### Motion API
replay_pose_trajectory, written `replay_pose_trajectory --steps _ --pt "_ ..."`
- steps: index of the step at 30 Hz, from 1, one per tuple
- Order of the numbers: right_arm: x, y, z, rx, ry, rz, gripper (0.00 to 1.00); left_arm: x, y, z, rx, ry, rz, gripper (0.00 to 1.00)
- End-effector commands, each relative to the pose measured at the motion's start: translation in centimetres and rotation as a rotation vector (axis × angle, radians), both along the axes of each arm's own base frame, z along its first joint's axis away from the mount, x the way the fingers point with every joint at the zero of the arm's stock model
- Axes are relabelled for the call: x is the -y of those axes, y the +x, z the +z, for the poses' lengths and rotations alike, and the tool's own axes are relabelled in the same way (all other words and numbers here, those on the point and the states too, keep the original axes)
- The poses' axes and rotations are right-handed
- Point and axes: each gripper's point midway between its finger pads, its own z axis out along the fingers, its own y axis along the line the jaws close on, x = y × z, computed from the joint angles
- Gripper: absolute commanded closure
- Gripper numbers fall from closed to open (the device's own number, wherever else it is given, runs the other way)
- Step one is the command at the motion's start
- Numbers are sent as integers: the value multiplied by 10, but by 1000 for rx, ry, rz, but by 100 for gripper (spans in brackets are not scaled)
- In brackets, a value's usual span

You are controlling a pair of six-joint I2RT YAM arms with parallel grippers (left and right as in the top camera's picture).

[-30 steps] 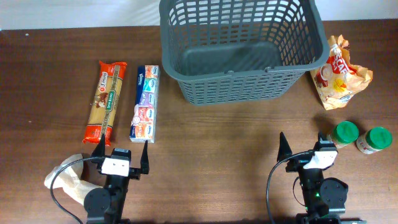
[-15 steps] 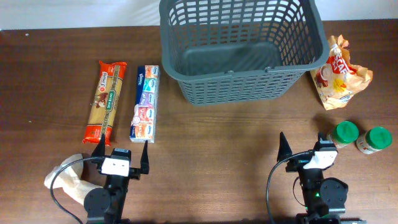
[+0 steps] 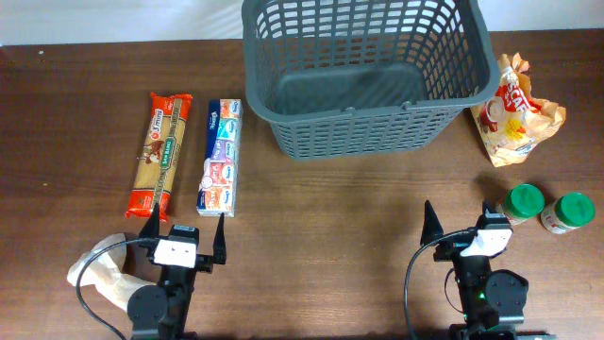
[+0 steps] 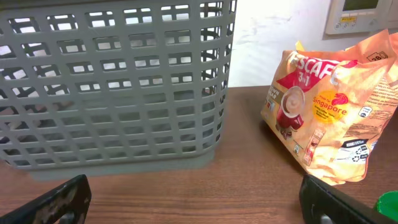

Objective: Pack container

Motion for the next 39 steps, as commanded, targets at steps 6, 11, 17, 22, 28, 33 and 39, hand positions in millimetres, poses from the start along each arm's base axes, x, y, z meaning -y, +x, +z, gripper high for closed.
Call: replay_pose_trajectory --steps 6,11,17,22,28,33,39 --pt "-4 -1 -1 2 -6 22 1 -3 0 -3 1 20 12 1" --pt "-4 -1 -1 2 -6 22 1 -3 0 -3 1 20 12 1" --pt "-4 0 -1 2 -6 22 1 -3 0 -3 1 20 12 1" --pt "-4 -1 -1 2 -6 22 1 -3 0 -3 1 20 12 1" --pt "-4 -1 -1 2 -6 22 1 -3 0 -3 1 20 12 1" --pt "0 0 -1 2 -9 -4 1 -3 0 -3 1 20 12 1" --pt "10 0 -1 1 -12 -60 1 -3 0 -3 1 20 12 1"
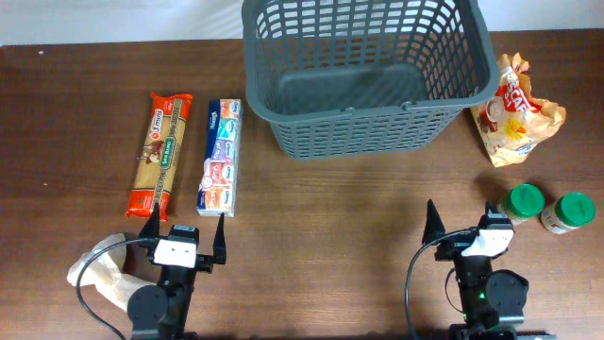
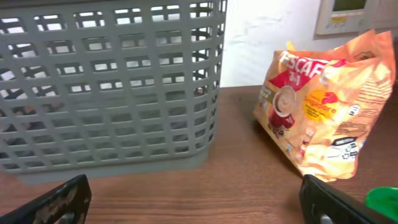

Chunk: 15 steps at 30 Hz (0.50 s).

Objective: Pack container

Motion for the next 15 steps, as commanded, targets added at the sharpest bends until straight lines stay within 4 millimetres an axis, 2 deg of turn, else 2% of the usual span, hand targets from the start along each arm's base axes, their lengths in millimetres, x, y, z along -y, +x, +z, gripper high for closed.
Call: replay_pose_trajectory --steps 1,11,15 --pt "4 0 -1 1 -9 -27 1 -3 0 -3 1 20 12 1" --pt "-1 0 -1 2 23 1 1 -3 0 -3 1 20 12 1" --pt "-13 -2 11 26 58 67 1 -3 0 -3 1 20 12 1"
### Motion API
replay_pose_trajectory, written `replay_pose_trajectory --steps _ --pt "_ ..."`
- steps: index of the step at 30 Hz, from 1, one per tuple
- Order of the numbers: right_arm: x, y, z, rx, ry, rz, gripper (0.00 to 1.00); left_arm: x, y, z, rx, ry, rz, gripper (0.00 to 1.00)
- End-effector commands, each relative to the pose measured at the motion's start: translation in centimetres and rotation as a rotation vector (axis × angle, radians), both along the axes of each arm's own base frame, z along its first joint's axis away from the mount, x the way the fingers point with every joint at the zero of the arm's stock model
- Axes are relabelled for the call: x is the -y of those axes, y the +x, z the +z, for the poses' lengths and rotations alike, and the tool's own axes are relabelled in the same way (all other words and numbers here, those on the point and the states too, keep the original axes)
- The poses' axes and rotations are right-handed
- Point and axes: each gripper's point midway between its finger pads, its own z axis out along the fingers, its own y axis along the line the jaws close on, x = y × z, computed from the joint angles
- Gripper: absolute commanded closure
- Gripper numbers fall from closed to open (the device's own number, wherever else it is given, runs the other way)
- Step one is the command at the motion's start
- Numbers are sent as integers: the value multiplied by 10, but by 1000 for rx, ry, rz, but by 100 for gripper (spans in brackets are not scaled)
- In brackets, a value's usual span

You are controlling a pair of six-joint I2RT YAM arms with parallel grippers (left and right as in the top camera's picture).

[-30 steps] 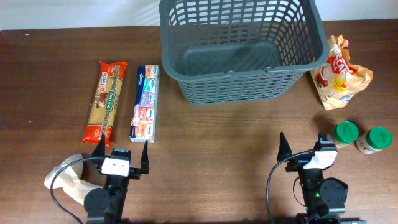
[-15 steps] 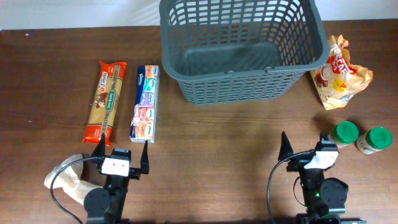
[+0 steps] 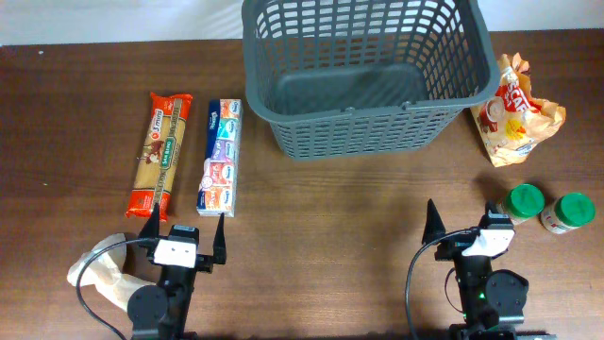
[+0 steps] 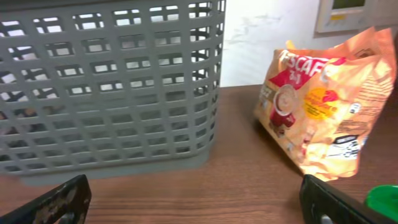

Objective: Pack container

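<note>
An empty grey lattice basket (image 3: 359,132) stands at the back middle of the table; its wall (image 4: 112,99) fills the left of the right wrist view. A pasta packet (image 3: 160,153) and a blue-white packet (image 3: 220,157) lie at the left. An orange Nescafe bag (image 3: 514,111) (image 4: 323,106) lies right of the basket. Two green-lidded jars (image 3: 521,203) (image 3: 568,212) stand below the bag. My left gripper (image 3: 186,229) is open near the front edge, just below the two packets. My right gripper (image 3: 461,222) (image 4: 196,202) is open and holds nothing, left of the jars.
A crumpled beige bag (image 3: 99,267) lies at the front left beside the left arm. One green jar lid (image 4: 382,202) shows at the bottom right corner of the right wrist view, close to the right finger (image 4: 342,202). Bare brown tabletop (image 3: 321,208) lies between the arms.
At the oldest moment both grippers stood open near the front edge. By the later moment the right wrist's view had shifted slightly to the right, bringing the green lid further in. The left arm and all objects have stayed where they were.
</note>
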Motion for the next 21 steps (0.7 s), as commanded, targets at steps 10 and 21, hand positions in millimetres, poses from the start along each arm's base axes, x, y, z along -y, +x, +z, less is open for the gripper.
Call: replay_pose_trajectory --steps 10,21 --pt "4 -13 71 27 22 -30 1 -3 0 -3 1 20 12 1" --pt "12 8 168 -219 -52 -67 1 -3 0 -3 2 20 12 1"
